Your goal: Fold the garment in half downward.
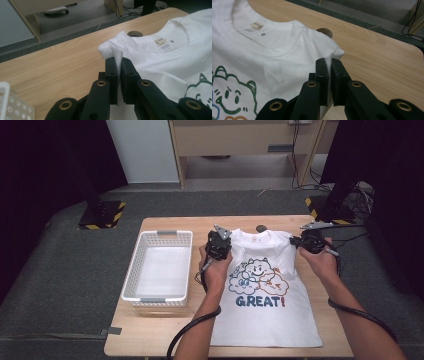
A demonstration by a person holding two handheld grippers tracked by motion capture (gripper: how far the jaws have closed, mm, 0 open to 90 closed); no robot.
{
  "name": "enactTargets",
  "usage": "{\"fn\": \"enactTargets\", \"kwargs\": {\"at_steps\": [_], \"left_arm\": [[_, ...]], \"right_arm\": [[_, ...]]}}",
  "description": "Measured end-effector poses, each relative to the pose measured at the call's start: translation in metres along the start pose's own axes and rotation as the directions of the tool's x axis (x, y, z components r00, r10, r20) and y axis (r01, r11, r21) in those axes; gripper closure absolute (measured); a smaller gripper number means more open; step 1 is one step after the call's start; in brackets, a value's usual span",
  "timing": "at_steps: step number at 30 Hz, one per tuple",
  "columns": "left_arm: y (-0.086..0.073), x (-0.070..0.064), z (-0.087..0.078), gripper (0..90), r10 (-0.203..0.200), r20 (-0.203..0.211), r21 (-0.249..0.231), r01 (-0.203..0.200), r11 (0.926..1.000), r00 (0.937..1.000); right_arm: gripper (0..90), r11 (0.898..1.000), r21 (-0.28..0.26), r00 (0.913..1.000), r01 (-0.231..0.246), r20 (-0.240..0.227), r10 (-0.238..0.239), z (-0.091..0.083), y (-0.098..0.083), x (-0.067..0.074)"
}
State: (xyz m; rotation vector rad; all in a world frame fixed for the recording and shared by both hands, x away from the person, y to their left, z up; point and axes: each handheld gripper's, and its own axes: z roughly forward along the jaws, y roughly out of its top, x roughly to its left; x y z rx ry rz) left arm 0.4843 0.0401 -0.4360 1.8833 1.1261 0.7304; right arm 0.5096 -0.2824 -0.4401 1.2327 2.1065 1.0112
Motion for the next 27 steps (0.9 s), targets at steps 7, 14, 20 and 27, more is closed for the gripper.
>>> {"fn": "enactTargets", "kwargs": {"at_steps": [7,14,20,27], "left_arm": [[0.004,0.001,-0.004,86.3,0.007,-0.002,-0.011,-0.007,0.9999,1.0],[0.004,0.0,-0.008,86.4,0.013,-0.007,-0.015,-0.013,0.9998,0.9999],[0.002,-0.002,-0.011,86.4,0.019,-0.01,-0.012,-0.019,0.9998,0.9998],[-0.002,-0.003,-0.016,86.4,0.009,-0.009,-0.013,-0.009,0.9999,0.9999]], "right_arm": [[85.4,1.0,-0.011,1.0,-0.001,0.003,0.001,-0.006,0.002,0.001],[85.5,1.0,-0.025,1.0,-0.004,-0.002,0.004,-0.012,0.001,0.004],[85.5,1.0,-0.031,1.0,-0.004,-0.004,0.004,-0.017,-0.002,0.007],[85.5,0.999,-0.038,1.0,0.0,-0.009,0.0,-0.023,-0.005,0.011]]}}
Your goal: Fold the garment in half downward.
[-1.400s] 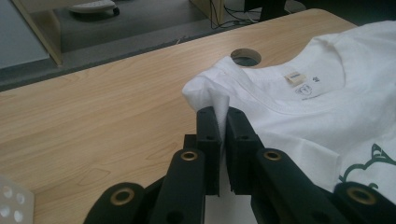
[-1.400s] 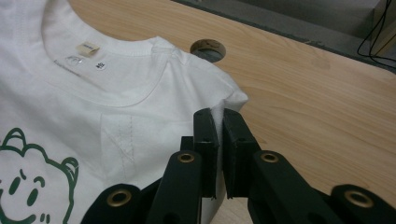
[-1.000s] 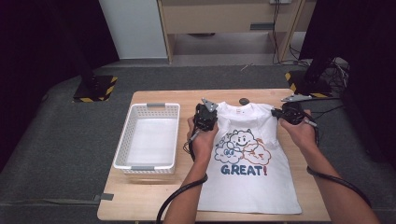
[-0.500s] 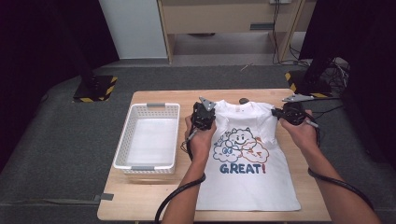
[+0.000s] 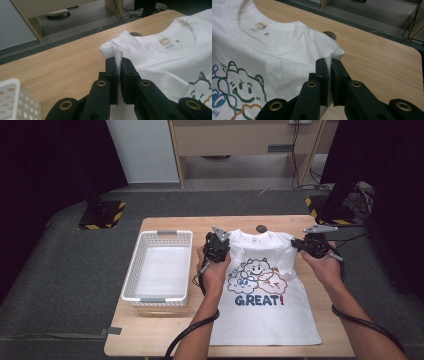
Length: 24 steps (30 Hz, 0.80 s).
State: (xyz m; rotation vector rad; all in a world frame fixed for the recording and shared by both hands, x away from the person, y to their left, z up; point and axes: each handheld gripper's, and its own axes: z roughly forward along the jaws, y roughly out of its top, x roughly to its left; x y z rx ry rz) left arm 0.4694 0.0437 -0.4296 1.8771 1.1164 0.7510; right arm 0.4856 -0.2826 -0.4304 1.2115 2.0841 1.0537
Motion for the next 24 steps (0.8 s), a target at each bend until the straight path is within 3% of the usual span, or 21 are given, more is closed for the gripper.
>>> {"fn": "enactTargets", "kwargs": {"at_steps": [16,24], "left_arm": [[-0.015,-0.008,-0.013,86.4,0.013,-0.009,0.007,-0.013,0.9999,0.9999],[-0.025,-0.017,-0.021,86.4,0.025,-0.007,0.017,-0.024,0.9996,0.9997]], "right_arm": [[85.6,1.0,-0.006,0.9998,0.006,-0.021,-0.006,-0.015,-0.012,0.012],[85.6,1.0,0.001,0.9994,0.006,-0.035,-0.006,-0.023,-0.026,0.017]]}}
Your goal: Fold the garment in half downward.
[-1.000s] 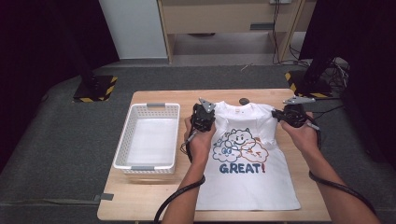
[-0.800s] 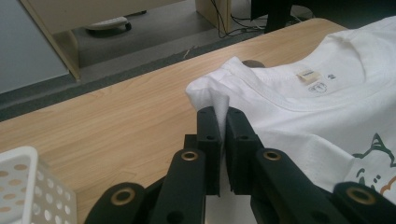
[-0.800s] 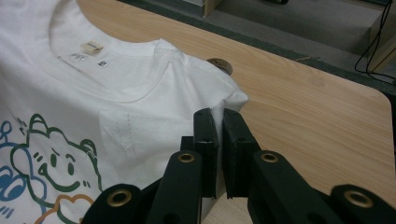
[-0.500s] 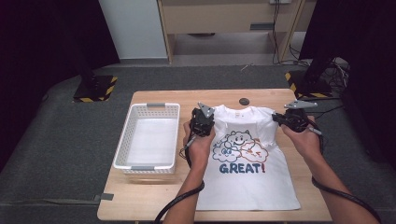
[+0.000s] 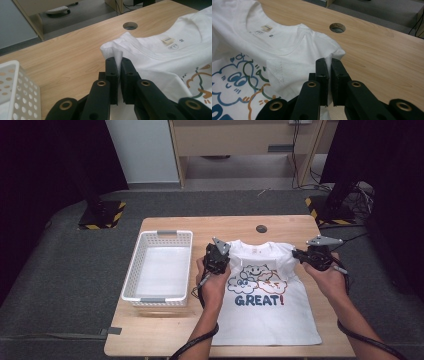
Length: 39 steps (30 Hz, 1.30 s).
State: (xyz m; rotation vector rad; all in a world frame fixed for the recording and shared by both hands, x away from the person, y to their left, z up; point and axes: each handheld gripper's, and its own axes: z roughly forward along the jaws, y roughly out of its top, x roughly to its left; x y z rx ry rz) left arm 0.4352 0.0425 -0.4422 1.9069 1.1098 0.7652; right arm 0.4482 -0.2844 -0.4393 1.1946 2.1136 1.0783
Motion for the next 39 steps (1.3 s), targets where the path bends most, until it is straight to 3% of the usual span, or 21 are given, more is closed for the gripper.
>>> {"fn": "enactTargets", "kwargs": {"at_steps": [14,25,33,39], "left_arm": [[-0.012,-0.012,-0.025,86.4,0.019,0.001,-0.001,-0.019,0.9998,0.9998],[-0.03,-0.024,-0.035,86.4,0.031,0.003,0.026,-0.031,0.9992,0.9995],[-0.035,-0.031,-0.042,86.4,0.053,-0.003,0.038,-0.053,0.9979,0.9986],[-0.039,-0.034,-0.046,86.4,0.031,0.012,0.045,-0.032,0.9985,0.9994]], "right_arm": [[85.5,1.0,-0.016,0.9996,0.019,-0.018,-0.02,-0.019,-0.015,0.014],[85.5,1.0,-0.02,0.9993,0.012,-0.035,-0.012,-0.029,-0.037,0.024],[85.5,0.999,-0.031,0.9991,0.016,-0.04,-0.017,-0.039,-0.041,0.027],[85.5,0.999,-0.025,0.9985,0.025,-0.049,-0.026,-0.042,-0.048,0.031]]}}
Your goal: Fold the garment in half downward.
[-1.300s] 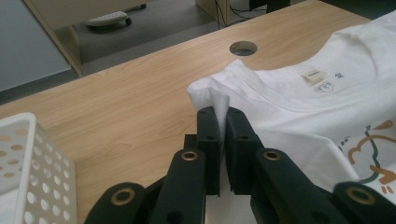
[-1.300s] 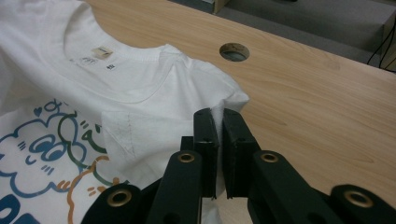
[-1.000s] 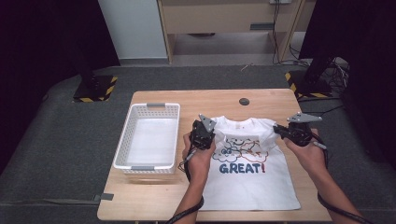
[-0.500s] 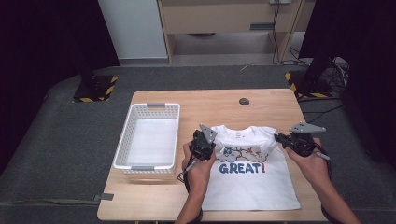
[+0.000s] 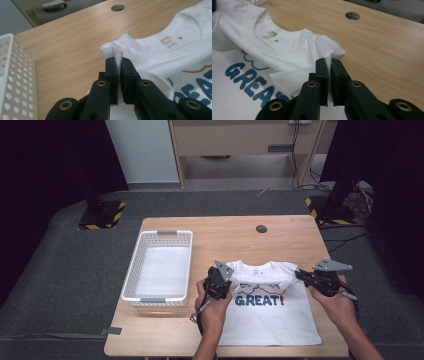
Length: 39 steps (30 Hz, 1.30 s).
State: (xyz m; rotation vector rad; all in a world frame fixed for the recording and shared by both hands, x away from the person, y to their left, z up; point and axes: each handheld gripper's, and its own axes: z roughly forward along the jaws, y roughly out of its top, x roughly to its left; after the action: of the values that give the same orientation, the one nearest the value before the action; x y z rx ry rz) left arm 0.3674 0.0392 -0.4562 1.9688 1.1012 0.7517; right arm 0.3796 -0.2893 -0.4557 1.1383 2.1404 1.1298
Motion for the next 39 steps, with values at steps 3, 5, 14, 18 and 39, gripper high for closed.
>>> {"fn": "enactTargets", "kwargs": {"at_steps": [3,5,14,18,39], "left_arm": [[-0.002,-0.003,-0.001,86.4,-0.001,0.008,0.011,0.001,0.9999,1.0],[-0.002,-0.003,-0.002,86.4,0.006,0.01,0.014,-0.007,0.9999,0.9999],[-0.022,-0.01,-0.005,86.3,0.035,0.007,0.053,-0.036,0.998,0.9993],[-0.036,-0.018,-0.002,86.3,0.05,0.013,0.082,-0.051,0.9953,0.9987],[-0.07,-0.032,0.021,86.4,0.061,0.024,0.146,-0.064,0.9872,0.9978]], "right_arm": [[85.5,1.0,0.004,1.0,-0.002,0.0,0.002,-0.001,-0.003,0.0],[85.5,1.0,0.002,1.0,-0.002,-0.003,0.002,-0.003,-0.004,0.001],[85.4,1.0,0.021,0.9994,0.006,-0.034,-0.005,-0.007,-0.015,0.007],[85.3,0.999,0.045,0.9986,0.02,-0.051,-0.017,-0.005,-0.026,0.012],[85.0,0.984,0.174,0.9972,0.028,-0.074,-0.015,0.016,-0.074,0.015]]}}
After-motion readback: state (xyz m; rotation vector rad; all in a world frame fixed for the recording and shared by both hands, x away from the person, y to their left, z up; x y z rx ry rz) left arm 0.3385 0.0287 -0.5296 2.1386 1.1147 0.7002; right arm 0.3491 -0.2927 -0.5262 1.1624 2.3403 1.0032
